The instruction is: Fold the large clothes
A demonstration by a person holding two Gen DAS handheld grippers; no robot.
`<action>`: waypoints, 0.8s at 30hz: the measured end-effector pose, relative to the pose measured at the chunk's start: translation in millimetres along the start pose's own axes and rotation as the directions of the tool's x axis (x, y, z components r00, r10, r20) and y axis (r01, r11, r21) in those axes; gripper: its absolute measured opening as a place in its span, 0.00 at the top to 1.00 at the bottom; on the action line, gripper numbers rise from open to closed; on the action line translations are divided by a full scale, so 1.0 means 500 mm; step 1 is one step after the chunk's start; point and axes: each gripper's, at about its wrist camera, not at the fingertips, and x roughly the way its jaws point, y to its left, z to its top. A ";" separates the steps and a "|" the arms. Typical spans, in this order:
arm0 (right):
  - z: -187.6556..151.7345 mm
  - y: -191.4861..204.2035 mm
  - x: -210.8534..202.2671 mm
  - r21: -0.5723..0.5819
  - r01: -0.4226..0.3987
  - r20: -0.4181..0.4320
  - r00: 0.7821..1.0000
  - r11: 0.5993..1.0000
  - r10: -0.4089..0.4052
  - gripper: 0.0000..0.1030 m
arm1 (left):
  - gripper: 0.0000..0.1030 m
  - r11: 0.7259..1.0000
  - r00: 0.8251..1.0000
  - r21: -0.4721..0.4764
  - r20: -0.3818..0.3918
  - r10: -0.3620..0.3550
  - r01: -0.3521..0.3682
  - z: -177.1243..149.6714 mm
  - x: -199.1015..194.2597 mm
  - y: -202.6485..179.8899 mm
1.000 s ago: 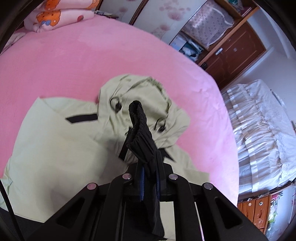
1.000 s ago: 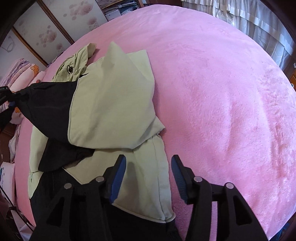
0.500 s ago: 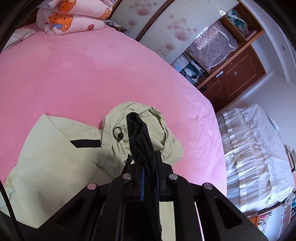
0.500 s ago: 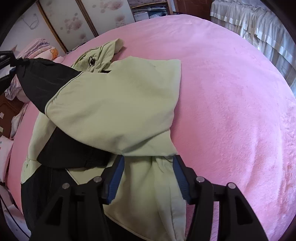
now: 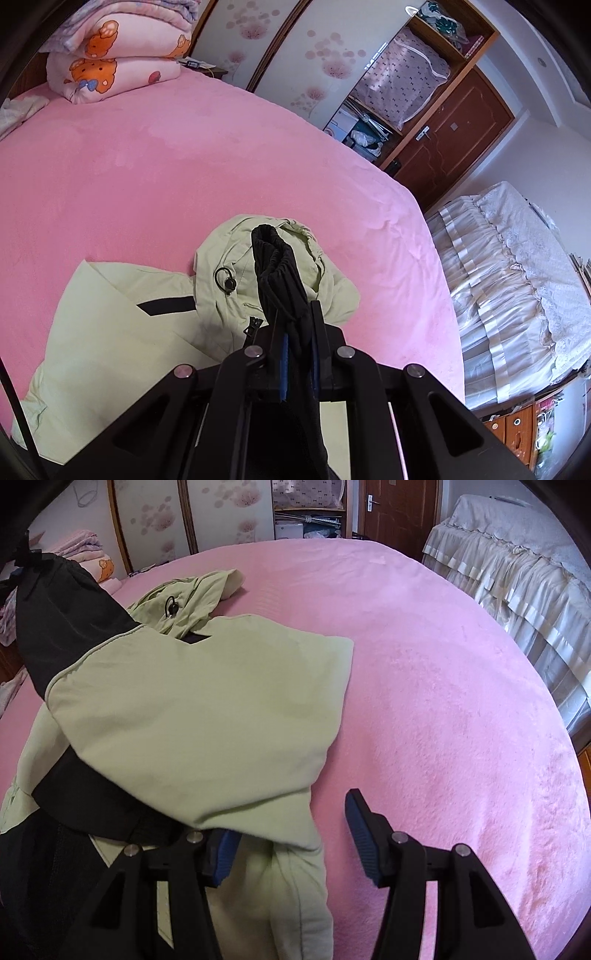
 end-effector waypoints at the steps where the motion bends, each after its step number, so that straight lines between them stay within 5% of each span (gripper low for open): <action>1: 0.003 -0.002 0.001 0.001 0.012 0.006 1.000 1.000 -0.012 0.48 | 0.93 1.000 1.000 0.001 0.002 -0.001 0.001 -0.001 -0.004 0.003; 4: 0.007 -0.009 -0.010 0.008 0.039 0.040 0.998 0.999 -0.039 0.58 | 0.93 0.999 0.999 0.011 -0.008 0.033 -0.033 -0.007 -0.007 0.020; 8: 0.011 -0.012 -0.028 0.000 -0.005 0.071 0.997 1.000 0.005 0.83 | 0.93 0.996 0.995 -0.012 -0.039 0.090 -0.091 -0.027 -0.001 0.063; 24: 0.010 -0.025 0.038 0.151 -0.040 -0.100 0.993 0.988 0.056 0.89 | 0.93 0.939 0.943 -0.156 -0.178 0.280 -0.308 -0.198 0.016 0.266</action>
